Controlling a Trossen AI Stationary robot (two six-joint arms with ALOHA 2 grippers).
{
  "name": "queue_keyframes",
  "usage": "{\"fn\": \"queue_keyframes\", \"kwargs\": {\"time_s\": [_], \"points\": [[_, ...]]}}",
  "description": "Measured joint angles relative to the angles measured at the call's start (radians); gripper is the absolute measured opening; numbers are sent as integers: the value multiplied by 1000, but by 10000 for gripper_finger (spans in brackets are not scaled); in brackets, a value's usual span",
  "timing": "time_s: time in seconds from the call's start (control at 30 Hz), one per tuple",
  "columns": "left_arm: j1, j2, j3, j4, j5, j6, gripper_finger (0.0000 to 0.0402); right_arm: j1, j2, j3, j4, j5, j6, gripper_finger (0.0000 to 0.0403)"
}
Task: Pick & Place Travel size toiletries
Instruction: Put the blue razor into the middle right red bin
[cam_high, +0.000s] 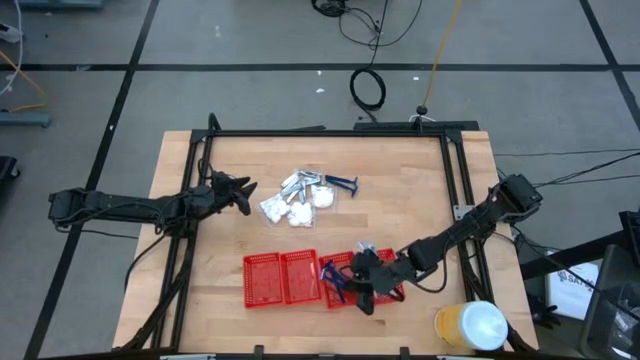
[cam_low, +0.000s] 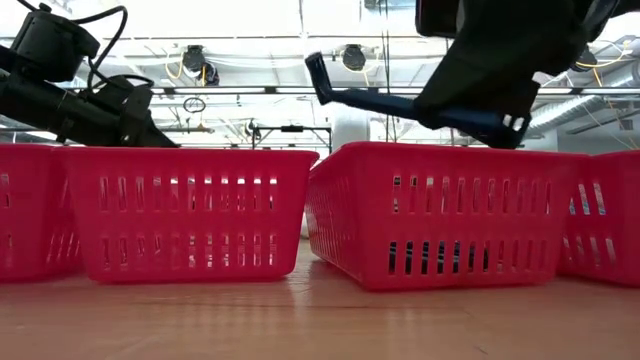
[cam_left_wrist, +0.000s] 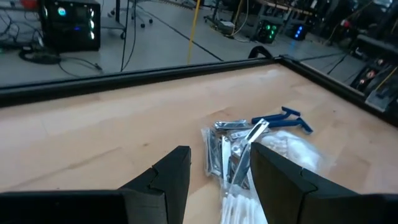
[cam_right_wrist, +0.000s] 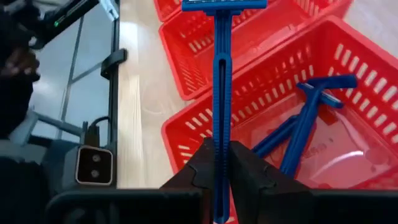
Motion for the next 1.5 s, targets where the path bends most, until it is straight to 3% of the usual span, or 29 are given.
{"fn": "queue_keyframes", "kwargs": {"time_s": [0.13, 0.77, 1.07, 1.27, 1.5], "points": [[0, 0, 0, 0, 1, -44, 166, 0, -1, 0, -8, 3, 121, 16], [0, 0, 0, -1, 1, -52, 166, 2, -1, 0, -42, -6, 125, 56], [0, 0, 0, -1, 1, -54, 166, -5, -1, 0, -39, 2, 116, 111], [0, 0, 0, -1, 1, -53, 166, -21, -2, 0, 56, 51, -30, 146], [0, 0, 0, -1, 1, -52, 166, -80, -23, 1, 159, 47, -310, 153]]}}
